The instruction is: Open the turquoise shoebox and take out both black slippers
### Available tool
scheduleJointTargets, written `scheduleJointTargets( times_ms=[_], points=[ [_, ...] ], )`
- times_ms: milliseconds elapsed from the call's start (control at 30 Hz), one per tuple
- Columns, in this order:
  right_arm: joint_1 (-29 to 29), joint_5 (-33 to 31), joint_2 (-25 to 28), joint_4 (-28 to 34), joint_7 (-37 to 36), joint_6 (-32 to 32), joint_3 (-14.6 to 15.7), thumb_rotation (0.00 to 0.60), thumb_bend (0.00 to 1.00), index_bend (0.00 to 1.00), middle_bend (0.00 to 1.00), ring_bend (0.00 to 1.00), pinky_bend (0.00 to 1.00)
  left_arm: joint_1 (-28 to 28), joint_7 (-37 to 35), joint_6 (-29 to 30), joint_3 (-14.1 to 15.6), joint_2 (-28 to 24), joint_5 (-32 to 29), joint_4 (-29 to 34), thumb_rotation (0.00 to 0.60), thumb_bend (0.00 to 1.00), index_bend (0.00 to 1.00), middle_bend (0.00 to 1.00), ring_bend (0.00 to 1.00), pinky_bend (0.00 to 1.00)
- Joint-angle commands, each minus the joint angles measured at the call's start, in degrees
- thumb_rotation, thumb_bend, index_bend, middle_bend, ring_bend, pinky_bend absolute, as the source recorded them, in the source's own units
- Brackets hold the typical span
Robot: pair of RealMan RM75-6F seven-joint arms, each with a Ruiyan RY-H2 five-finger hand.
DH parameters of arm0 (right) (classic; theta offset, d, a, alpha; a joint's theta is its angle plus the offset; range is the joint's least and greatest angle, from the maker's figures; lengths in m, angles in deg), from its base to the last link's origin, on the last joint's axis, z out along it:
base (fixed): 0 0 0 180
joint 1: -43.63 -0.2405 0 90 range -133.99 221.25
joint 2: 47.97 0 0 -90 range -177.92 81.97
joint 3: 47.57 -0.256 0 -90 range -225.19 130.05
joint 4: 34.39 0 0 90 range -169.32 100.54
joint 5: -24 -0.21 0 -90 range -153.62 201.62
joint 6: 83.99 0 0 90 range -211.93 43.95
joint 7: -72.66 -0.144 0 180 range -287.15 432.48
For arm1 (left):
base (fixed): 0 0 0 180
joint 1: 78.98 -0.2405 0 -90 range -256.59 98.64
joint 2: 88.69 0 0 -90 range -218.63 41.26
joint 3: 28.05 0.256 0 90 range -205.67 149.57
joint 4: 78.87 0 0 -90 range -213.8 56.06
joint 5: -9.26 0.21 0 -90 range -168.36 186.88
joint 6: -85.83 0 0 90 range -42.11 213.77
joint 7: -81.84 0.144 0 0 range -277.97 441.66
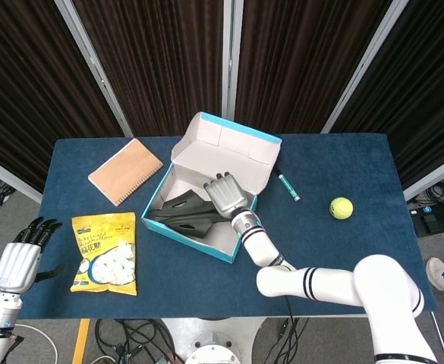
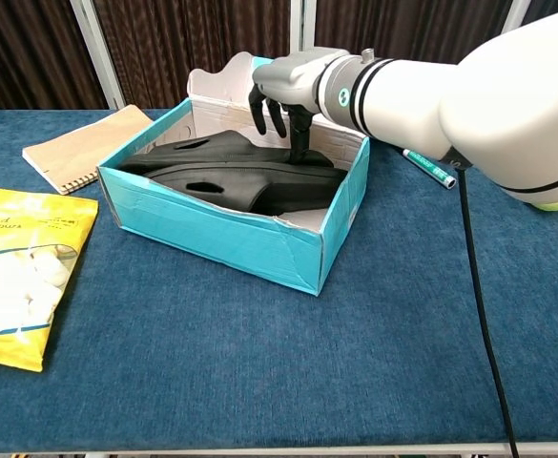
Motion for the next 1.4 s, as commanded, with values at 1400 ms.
scheduleJointTargets(
  times_ms=[1400],
  points=[
    [-1.7, 2.2, -5.1, -7.2, -2.2, 0.6, 0.6, 0.600, 0.23, 0.46, 0.45, 0.31, 0.31, 0.2, -1.2, -0.9, 0.3, 0.6, -0.2, -1.2, 0.600, 0.09, 0.19, 0.16, 0.09, 0.28]
  ],
)
